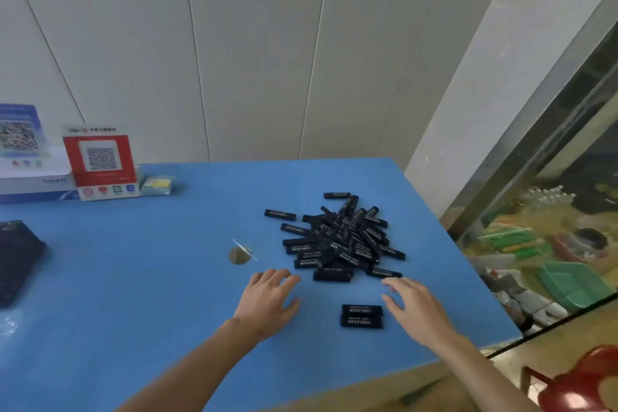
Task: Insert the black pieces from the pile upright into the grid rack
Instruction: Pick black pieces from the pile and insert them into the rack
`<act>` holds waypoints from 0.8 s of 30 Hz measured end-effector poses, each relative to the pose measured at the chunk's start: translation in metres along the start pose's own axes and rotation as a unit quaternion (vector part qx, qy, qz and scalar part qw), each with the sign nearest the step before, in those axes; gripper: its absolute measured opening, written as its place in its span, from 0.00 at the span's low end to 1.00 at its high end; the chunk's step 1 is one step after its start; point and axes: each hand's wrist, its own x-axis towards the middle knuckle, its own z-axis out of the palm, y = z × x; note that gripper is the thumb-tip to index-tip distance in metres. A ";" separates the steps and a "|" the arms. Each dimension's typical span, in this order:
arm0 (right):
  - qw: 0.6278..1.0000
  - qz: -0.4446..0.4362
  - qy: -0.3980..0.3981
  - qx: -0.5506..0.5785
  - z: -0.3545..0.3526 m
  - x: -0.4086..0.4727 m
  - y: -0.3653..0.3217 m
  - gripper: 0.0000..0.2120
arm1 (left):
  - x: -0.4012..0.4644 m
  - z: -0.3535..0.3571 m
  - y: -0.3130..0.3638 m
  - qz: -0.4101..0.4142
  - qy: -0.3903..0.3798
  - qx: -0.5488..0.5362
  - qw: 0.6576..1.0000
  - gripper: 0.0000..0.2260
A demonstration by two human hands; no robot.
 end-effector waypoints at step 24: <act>0.994 -0.049 -0.080 0.056 0.023 0.011 0.032 0.20 | 0.051 0.041 0.103 -0.029 -0.155 -0.151 0.976 0.14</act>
